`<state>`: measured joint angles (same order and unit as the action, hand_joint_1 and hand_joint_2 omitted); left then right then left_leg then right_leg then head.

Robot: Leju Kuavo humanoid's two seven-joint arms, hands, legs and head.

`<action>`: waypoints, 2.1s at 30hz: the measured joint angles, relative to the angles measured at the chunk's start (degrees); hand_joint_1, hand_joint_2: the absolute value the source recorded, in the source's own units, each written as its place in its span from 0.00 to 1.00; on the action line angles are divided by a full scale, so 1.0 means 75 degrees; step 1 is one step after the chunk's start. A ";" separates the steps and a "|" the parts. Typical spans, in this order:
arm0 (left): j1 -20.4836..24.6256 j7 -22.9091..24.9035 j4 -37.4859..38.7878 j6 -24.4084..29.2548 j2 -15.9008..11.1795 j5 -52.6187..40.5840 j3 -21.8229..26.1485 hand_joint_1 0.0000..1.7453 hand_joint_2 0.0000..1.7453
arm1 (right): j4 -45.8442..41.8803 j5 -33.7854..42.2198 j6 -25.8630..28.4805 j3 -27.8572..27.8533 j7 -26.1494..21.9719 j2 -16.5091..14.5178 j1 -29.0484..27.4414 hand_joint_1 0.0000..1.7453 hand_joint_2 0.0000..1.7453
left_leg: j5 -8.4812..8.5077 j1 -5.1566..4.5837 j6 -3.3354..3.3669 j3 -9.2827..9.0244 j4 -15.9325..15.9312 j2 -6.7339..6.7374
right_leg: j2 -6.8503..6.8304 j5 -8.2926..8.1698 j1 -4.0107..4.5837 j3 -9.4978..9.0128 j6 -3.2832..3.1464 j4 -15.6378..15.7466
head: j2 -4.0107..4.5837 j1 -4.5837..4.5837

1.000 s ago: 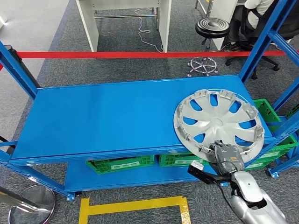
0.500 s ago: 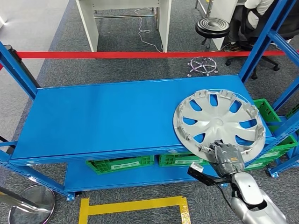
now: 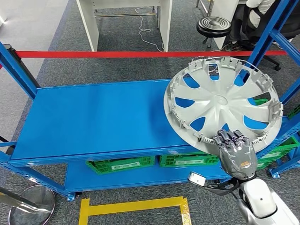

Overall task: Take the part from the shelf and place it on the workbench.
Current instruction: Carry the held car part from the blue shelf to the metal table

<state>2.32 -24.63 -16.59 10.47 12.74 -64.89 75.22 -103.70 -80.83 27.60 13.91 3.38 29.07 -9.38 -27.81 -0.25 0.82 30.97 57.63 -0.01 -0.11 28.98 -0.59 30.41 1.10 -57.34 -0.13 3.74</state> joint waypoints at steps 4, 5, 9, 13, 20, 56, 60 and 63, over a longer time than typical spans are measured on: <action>-0.0003 -0.0004 0.0000 0.0008 -0.0001 -0.0050 -0.0004 0.00 1.00 | -0.0073 -0.0084 0.0087 -0.0092 -0.0055 0.0000 -0.0056 1.00 1.00 | 0.0000 -0.0001 0.0000 0.0002 0.0000 0.0000 | 0.0000 0.0000 -0.0001 0.0000 0.0000 0.0000 | 0.0000 0.0001; -0.0003 -0.0004 -0.0001 0.0009 -0.0001 -0.0058 -0.0004 0.00 1.00 | -0.0087 -0.0096 0.0098 -0.0108 -0.0063 0.0000 -0.0068 1.00 1.00 | 0.0000 -0.0001 0.0000 0.0002 0.0001 0.0000 | 0.0000 0.0000 -0.0002 0.0000 0.0000 0.0000 | 0.0000 0.0001; -0.0007 -0.0006 -0.0004 0.0007 0.0000 -0.0062 -0.0004 0.00 1.00 | -0.0122 -0.0141 0.0130 -0.0153 -0.0073 0.0000 -0.0102 1.00 1.00 | 0.0000 -0.0001 0.0000 0.0002 0.0002 0.0000 | 0.0000 -0.0001 -0.0002 0.0000 0.0000 0.0000 | 0.0000 0.0000; -0.0014 -0.0006 -0.0035 -0.0001 0.0003 -0.0065 -0.0004 0.00 1.00 | -0.0126 -0.0192 0.0156 -0.0174 -0.0064 0.0000 -0.0122 1.00 1.00 | 0.0000 -0.0001 0.0000 0.0002 0.0002 0.0000 | 0.0000 0.0000 -0.0002 0.0002 0.0000 0.0000 | 0.0000 0.0000; -0.0039 -0.0082 -0.0110 -0.0146 0.0023 -0.0176 -0.0042 0.00 1.00 | -0.0267 0.0026 0.0207 -0.0176 -0.0119 0.0000 -0.0144 1.00 1.00 | 0.0000 -0.0001 0.0000 0.0005 0.0002 0.0000 | 0.0000 0.0000 -0.0001 0.0005 0.0000 0.0000 | 0.0000 0.0000; -0.0088 -0.0332 -0.0434 -0.0225 0.0126 -0.0031 -0.0138 0.00 1.00 | -0.0885 0.1270 0.0434 -0.0003 -0.0818 -0.0026 -0.0263 1.00 1.00 | -0.0018 -0.0017 0.0028 0.0027 0.0042 0.0000 | -0.0002 -0.0004 -0.0015 0.0011 0.0012 0.0004 | 0.0000 -0.0002; -0.0137 -0.0242 -0.0561 -0.0368 0.0164 -0.0134 -0.0138 0.00 1.00 | -0.0978 0.1529 0.0433 0.0093 -0.0952 -0.0097 -0.0322 1.00 1.00 | -0.0047 -0.0022 0.0078 0.0052 0.0093 -0.0001 | -0.0002 -0.0007 -0.0019 0.0010 0.0061 0.0005 | 0.0000 -0.0002; -0.0168 -0.0198 -0.0647 -0.0452 0.0199 -0.0194 -0.0138 0.00 1.00 | -0.1048 0.1580 0.0440 0.0145 -0.0973 -0.0130 -0.0411 1.00 1.00 | 0.0012 -0.0017 0.0168 0.0059 0.0059 -0.0004 | 0.0000 -0.0036 -0.0034 0.0007 0.0150 0.0024 | 0.0000 -0.0003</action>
<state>1.06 -26.12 -21.44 7.08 14.23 -66.34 74.18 -111.56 -68.98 30.89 14.99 -3.92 28.10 -12.46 -27.72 -0.38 2.08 31.41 58.07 -0.03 -0.11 28.71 -0.85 30.46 2.23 -57.15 -0.13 3.72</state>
